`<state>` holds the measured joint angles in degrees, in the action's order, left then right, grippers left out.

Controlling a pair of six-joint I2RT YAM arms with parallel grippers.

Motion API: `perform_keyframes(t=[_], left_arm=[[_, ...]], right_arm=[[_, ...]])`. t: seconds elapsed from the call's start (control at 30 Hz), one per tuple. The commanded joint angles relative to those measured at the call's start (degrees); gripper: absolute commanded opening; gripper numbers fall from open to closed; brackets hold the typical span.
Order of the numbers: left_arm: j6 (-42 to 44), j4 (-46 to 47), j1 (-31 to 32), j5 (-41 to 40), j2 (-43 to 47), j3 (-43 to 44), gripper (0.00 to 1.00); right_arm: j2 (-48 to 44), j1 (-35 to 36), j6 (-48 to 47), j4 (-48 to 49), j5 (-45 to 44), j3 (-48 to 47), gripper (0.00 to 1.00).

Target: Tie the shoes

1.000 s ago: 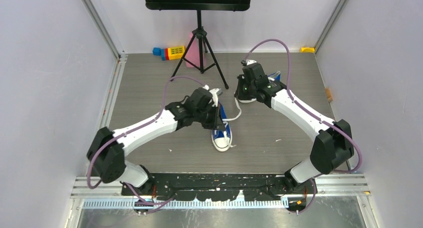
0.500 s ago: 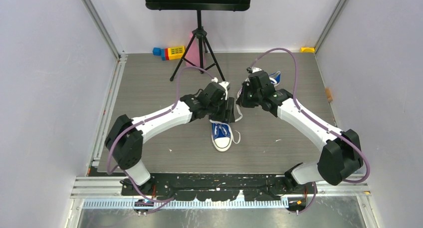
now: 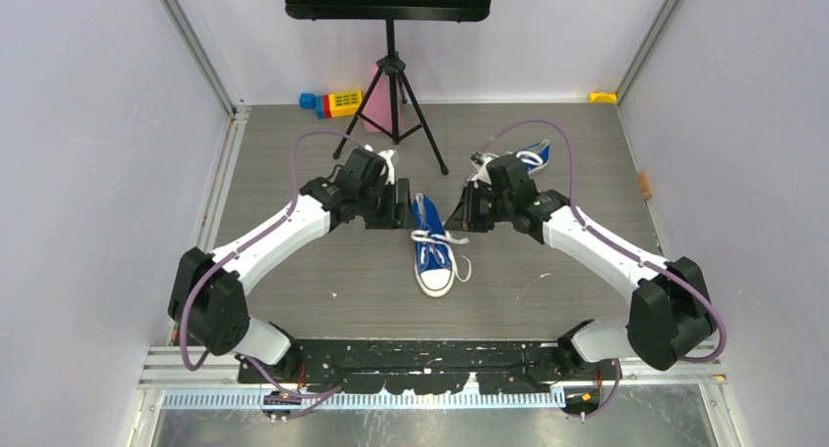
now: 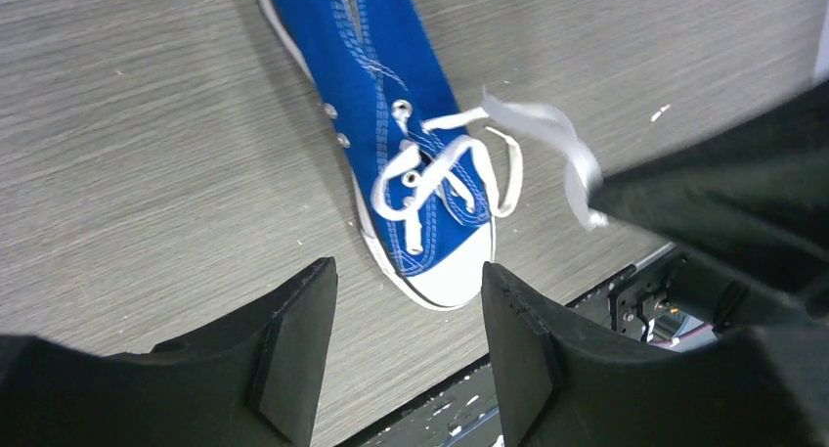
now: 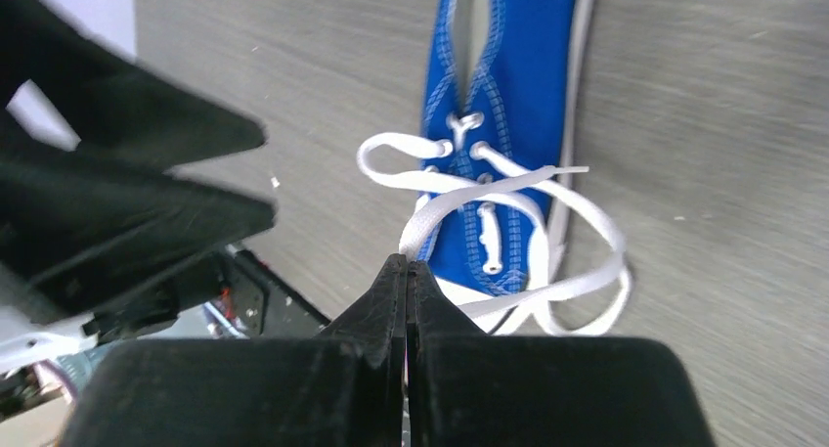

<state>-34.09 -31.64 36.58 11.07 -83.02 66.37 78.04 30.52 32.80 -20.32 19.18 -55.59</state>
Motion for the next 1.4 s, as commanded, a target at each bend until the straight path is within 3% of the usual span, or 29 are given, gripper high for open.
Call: perform_keyframes(t=[0.0,0.23,0.53,0.7,0.83,0.9,0.97,1.13,1.37], left_arm=[[-0.3,2.3,-2.2,6.6,-2.6,0.3,0.58],[-1.9,4.2,-3.1,10.5,-7.0,0.3,0.57],[-3.3,5.3,-4.8,12.7,-10.0,0.0,0.51],[-3.4,5.4,-5.4,13.4,-10.4,0.0,0.47],[-3.4,5.3,-5.4,14.4,-11.0,0.0,0.42],[-3.4,5.4,-5.4,14.6,-11.1,-0.4,0.42],[-3.4,5.7,-5.4,14.8,-11.3,-0.8,0.42],[-3.5,6.5,-5.4,15.3,-11.8,-1.2,0.4],[-3.6,7.1,-5.4,15.8,-12.3,-1.6,0.36]], right_arm=[[-2.9,4.1,5.0,7.2,5.8,1.3,0.0],[-5.3,8.6,5.6,9.6,4.0,3.8,0.0],[0.3,14.2,5.2,16.1,9.8,2.5,0.0],[4.1,15.4,5.6,19.2,7.4,1.5,0.0],[5.2,15.4,4.9,14.5,0.2,0.1,0.15],[4.4,15.2,4.4,12.5,-3.3,-0.3,0.35],[3.8,14.7,3.5,10.2,-5.1,-0.9,0.42],[2.3,10.4,1.4,6.2,-5.6,-1.6,0.4],[5.9,4.9,-4.3,0.8,-5.8,-4.9,0.17]])
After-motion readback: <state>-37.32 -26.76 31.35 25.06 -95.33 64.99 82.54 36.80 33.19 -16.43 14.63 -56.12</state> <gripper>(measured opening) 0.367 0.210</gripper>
